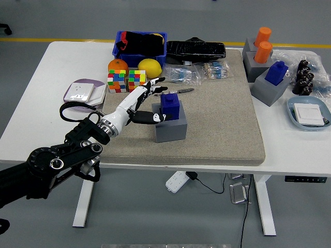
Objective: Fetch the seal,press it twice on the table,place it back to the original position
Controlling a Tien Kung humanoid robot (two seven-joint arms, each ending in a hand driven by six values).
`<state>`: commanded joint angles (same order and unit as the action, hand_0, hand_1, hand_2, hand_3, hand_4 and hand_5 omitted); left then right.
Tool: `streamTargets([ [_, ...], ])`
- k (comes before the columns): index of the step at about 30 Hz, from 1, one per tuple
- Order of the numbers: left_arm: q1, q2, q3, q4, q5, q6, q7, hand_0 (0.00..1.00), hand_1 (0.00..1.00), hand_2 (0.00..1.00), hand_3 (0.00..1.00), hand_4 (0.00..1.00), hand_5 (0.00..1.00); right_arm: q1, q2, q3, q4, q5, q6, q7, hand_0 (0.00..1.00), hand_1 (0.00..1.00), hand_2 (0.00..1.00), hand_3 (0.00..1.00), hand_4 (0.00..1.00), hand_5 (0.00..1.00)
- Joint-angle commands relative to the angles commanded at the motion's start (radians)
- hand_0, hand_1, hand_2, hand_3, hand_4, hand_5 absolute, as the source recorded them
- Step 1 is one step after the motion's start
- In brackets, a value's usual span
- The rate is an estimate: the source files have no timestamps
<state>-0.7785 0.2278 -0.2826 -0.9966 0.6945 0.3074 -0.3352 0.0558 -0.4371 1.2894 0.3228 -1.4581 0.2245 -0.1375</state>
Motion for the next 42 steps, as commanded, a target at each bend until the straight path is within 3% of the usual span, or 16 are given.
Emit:
streamTargets([
  [9, 0.004, -0.024, -0.001, 0.019, -0.012, 0.016, -0.004, 0.994, 0.862, 0.814, 0.968, 0.886, 0.002, 0.004, -0.004, -0.010, 0.001, 0.000, -0.001, 0.001, 0.819, 0.729, 0.725, 0.682, 0.776, 0.581],
  [18, 0.005, -0.035, 0.016, 0.040, -0.023, 0.030, -0.003, 0.985, 0.839, 0.794, 0.967, 0.855, 0.002, 0.004, -0.006, -0.014, 0.001, 0.001, -0.001, 0.001, 0.819, 0.729, 0.725, 0.682, 0.775, 0.581],
  [19, 0.005, -0.036, 0.016, 0.042, -0.025, 0.030, -0.002, 0.972, 0.811, 0.774, 0.963, 0.801, 0.002, 0.004, -0.006, -0.015, 0.001, 0.001, -0.001, 0.001, 0.818, 0.729, 0.725, 0.682, 0.776, 0.581],
  [36, 0.007, -0.052, 0.022, 0.060, -0.019, 0.059, -0.004, 0.936, 0.764, 0.747, 0.957, 0.745, 0.002, 0.003, -0.007, -0.019, 0.001, 0.001, 0.000, 0.002, 0.818, 0.729, 0.725, 0.682, 0.776, 0.581],
  [37, 0.007, -0.052, 0.022, 0.060, -0.018, 0.061, -0.005, 0.917, 0.701, 0.663, 0.949, 0.701, 0.002, 0.003, -0.007, -0.019, 0.001, 0.001, 0.000, 0.002, 0.818, 0.729, 0.725, 0.681, 0.776, 0.581],
  [42, 0.007, -0.054, 0.023, 0.061, -0.015, 0.067, -0.006, 0.917, 0.701, 0.663, 0.949, 0.701, 0.002, 0.004, -0.008, -0.017, 0.002, 0.001, 0.000, 0.002, 0.818, 0.729, 0.725, 0.681, 0.776, 0.581],
])
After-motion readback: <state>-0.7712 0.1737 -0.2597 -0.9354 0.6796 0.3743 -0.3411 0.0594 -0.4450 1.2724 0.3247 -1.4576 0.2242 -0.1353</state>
